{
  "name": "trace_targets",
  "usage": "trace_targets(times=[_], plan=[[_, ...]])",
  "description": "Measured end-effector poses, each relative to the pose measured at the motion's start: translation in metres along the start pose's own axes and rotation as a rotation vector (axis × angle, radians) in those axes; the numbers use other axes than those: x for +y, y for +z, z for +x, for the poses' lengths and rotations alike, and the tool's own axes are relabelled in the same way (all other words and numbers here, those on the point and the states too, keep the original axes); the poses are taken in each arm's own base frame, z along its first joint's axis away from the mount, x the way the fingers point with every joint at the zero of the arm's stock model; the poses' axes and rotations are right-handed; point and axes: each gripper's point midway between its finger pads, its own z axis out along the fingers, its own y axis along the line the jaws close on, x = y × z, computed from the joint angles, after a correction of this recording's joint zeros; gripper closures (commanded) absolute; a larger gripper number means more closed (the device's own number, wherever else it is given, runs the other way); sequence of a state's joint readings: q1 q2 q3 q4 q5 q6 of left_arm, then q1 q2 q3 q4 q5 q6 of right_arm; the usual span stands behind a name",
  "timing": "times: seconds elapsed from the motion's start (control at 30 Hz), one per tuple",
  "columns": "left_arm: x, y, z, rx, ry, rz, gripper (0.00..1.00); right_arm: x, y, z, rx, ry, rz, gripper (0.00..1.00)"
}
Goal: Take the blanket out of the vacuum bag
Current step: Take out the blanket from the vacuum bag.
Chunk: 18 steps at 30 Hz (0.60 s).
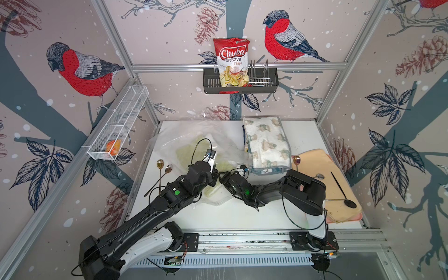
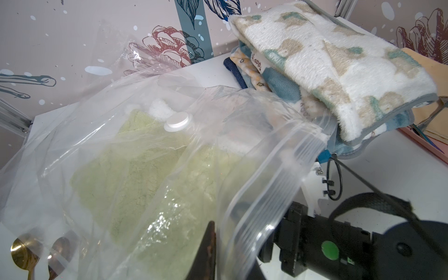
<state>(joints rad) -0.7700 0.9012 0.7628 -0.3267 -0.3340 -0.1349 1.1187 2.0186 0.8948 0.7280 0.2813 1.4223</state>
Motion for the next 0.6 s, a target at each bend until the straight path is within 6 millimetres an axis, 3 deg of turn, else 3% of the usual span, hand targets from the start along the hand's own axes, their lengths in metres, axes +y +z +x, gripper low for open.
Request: trace_targets(times=[0.17,0.4,0.6], plan=[[0.000,-0.001,-0.001,-0.002,-0.001,0.000,0.85,0.000,0.011,-0.003,-0.010,0.028,-0.009,0.42],[0.000,-0.001,-0.001,-0.005,-0.002,0.001,0.85,-0.018,0.013,-0.003,0.006,0.030,0.023,0.85],[0.000,-0.001,-0.001,-0.005,-0.002,0.000,0.85,-0.024,0.011,-0.003,0.019,0.028,0.031,0.98]])
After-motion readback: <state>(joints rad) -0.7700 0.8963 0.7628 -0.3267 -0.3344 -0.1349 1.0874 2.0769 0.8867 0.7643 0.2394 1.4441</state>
